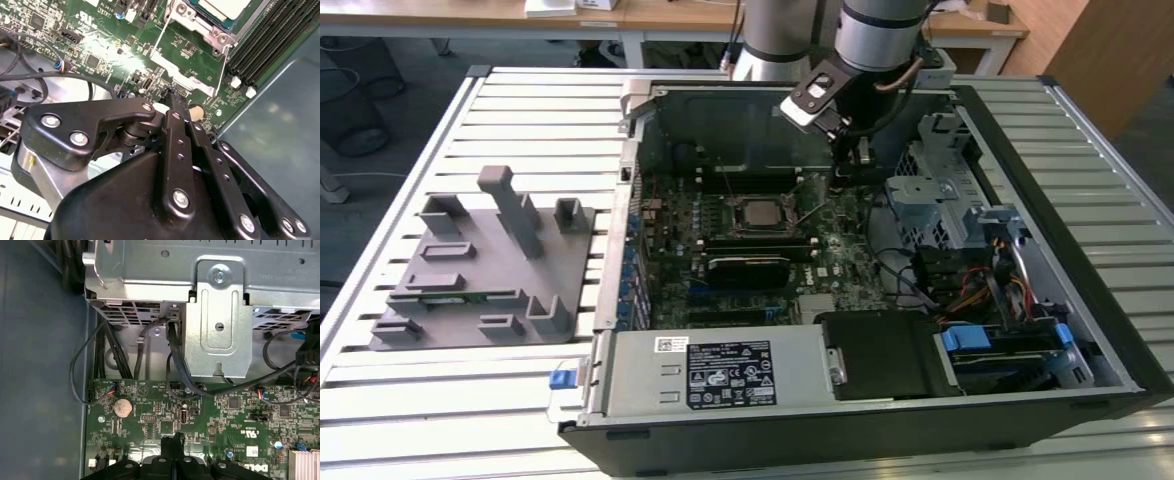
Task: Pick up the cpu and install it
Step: 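Close the cpu cover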
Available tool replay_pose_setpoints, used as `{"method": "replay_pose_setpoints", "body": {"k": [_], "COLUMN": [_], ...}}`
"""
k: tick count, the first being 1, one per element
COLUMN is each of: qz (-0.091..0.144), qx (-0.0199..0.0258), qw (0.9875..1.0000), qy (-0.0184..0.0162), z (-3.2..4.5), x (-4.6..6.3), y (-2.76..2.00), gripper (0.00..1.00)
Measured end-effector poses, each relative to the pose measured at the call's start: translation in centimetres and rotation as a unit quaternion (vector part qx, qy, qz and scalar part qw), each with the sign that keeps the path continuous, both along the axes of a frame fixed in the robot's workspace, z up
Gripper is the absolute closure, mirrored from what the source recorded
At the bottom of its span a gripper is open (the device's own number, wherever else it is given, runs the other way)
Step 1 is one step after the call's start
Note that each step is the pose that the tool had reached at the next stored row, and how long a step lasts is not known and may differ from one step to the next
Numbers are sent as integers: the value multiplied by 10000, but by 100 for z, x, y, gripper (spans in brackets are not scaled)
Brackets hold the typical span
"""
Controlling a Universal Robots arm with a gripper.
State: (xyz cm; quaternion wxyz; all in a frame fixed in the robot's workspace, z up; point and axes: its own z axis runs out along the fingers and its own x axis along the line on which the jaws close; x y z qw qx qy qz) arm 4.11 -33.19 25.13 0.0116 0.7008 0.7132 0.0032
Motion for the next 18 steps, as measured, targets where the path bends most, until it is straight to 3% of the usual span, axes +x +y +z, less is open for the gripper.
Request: {"method": "replay_pose_setpoints", "body": {"k": [5,18], "qz": [4,3], "qx": [2,1], "qw": [10000,10000], "qy": [0,0], "z": [-77,-82], "x": [0,-112], "y": [0,0], "gripper": [89,89]}}
